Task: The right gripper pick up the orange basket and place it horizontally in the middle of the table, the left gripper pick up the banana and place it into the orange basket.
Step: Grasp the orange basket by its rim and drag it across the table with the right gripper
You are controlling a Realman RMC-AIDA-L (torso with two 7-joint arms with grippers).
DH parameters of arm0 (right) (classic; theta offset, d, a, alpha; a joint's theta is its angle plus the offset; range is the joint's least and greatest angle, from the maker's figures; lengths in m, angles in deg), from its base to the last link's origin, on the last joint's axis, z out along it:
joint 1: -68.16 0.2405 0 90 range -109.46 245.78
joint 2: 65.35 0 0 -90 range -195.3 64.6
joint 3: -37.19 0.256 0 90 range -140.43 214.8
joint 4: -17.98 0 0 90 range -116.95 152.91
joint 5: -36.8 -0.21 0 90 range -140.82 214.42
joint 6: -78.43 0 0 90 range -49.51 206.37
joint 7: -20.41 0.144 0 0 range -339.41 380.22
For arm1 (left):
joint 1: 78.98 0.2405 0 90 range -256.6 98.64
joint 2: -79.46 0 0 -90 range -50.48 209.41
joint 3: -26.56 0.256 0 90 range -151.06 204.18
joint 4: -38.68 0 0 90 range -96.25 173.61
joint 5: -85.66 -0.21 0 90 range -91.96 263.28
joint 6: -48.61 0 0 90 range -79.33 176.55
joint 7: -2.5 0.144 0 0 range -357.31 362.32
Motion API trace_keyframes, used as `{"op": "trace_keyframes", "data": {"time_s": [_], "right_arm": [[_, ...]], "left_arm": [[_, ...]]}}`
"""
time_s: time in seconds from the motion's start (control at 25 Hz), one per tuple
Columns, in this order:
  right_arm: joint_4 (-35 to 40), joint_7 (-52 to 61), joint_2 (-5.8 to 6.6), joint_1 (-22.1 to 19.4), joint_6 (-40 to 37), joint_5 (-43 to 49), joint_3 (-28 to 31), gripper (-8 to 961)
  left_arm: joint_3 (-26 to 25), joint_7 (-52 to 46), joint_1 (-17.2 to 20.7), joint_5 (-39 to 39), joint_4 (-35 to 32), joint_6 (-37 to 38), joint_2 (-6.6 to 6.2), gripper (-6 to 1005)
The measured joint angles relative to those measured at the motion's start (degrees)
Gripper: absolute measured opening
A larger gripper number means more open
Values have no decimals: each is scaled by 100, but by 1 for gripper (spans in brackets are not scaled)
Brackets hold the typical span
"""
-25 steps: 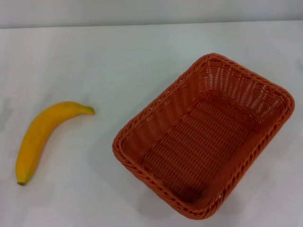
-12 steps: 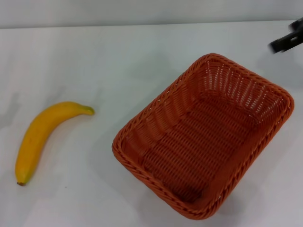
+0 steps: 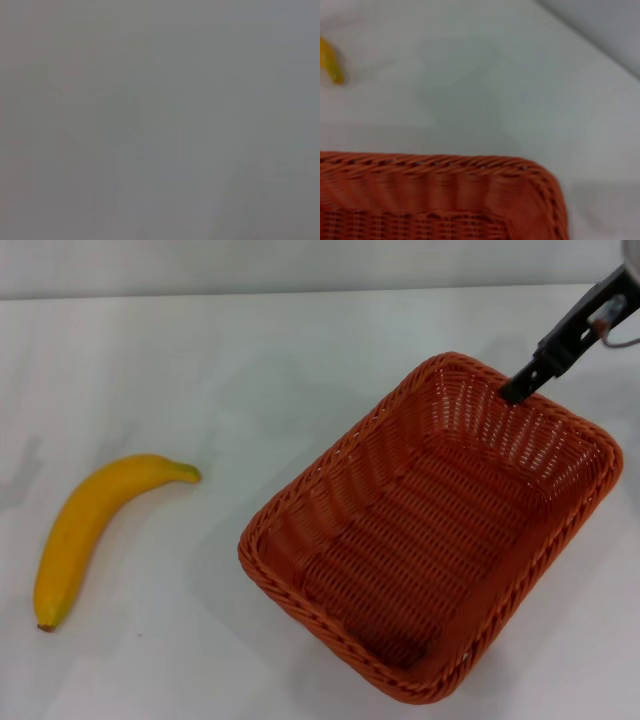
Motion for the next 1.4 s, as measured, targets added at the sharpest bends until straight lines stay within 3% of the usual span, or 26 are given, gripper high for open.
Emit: {"op": "trace_keyframes", "data": {"time_s": [0.68,1.2,1.4], "right_arm": [[-2332,173,-8,959,-944,868,-850,834],[-2714,25,-50,1136,-946,900,-1168,832],[-2723,-50,-49,1180,-847,817,-1174,656]], "left_arm": [[0,-3,4,-325,6,16,5,891],[0,0,0,-331,-4,41,31,891],[0,10,-36,-331,-11,47,33,891]]}}
